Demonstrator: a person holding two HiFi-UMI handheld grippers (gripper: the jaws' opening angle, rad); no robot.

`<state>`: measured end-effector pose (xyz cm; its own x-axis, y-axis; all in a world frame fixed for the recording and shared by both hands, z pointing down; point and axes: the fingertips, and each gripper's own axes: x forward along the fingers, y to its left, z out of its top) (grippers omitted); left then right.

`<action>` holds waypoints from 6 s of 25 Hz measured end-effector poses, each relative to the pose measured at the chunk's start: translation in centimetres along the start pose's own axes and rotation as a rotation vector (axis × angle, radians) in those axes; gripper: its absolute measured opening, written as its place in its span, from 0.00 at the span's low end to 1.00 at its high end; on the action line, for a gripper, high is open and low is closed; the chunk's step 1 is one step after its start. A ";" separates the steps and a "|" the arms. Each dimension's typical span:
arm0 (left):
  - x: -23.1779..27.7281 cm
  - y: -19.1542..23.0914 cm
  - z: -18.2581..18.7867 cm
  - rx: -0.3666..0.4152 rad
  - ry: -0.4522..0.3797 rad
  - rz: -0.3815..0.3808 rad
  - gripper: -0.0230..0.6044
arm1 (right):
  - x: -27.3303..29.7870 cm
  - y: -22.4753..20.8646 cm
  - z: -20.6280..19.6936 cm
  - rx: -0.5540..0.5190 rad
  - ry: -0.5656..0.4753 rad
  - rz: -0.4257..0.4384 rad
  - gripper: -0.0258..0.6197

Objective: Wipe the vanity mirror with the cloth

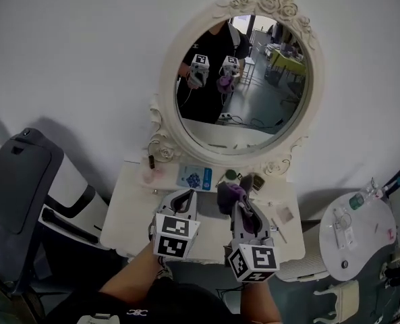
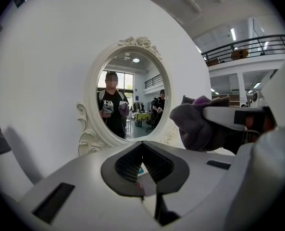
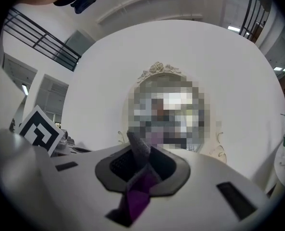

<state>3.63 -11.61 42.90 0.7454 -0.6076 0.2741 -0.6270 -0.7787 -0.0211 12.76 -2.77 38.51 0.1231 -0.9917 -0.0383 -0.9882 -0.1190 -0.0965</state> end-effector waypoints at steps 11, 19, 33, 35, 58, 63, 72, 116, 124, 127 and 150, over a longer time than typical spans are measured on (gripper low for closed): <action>4.4 7.7 2.1 -0.055 -0.016 0.012 0.05 | 10.4 1.4 1.7 -0.003 -0.026 0.044 0.12; 5.9 9.6 1.6 -0.106 0.002 0.126 0.05 | 16.3 -0.5 9.5 -0.046 -0.178 0.178 0.12; 3.8 11.8 2.3 -0.113 -0.013 0.351 0.05 | 27.6 -1.3 31.9 -0.164 -0.532 0.216 0.12; 3.3 12.5 2.1 -0.120 -0.014 0.374 0.05 | 29.3 -1.1 32.4 -0.176 -0.510 0.189 0.12; 4.3 14.8 -0.6 -0.133 0.053 0.392 0.05 | 33.4 7.7 22.4 -0.621 -0.381 0.192 0.12; 4.4 15.0 -1.1 -0.143 0.063 0.398 0.05 | 33.9 9.3 17.8 -0.671 -0.346 0.233 0.12; 3.8 15.6 -0.5 -0.277 0.018 0.356 0.05 | 34.5 10.1 9.1 -0.696 -0.252 0.312 0.12; 8.2 7.3 -0.7 -0.195 0.083 0.157 0.05 | 28.3 -11.8 -17.7 -0.932 0.533 0.099 0.12; 8.3 6.5 -0.2 -0.168 0.073 0.115 0.05 | 26.3 -18.3 -14.9 -1.000 0.590 -0.026 0.13; 7.8 6.9 -0.1 -0.167 0.065 0.114 0.05 | 25.3 -21.1 -12.5 -1.013 0.598 -0.118 0.14; 6.9 6.3 -1.6 -0.199 0.057 0.084 0.05 | 22.3 -27.6 13.8 -1.253 0.232 -0.505 0.16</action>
<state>4.49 -20.48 46.16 0.6785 -0.6547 0.3332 -0.7227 -0.6762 0.1430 44.08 -20.90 26.62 0.5952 -0.7985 -0.0900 -0.2761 -0.3084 0.9103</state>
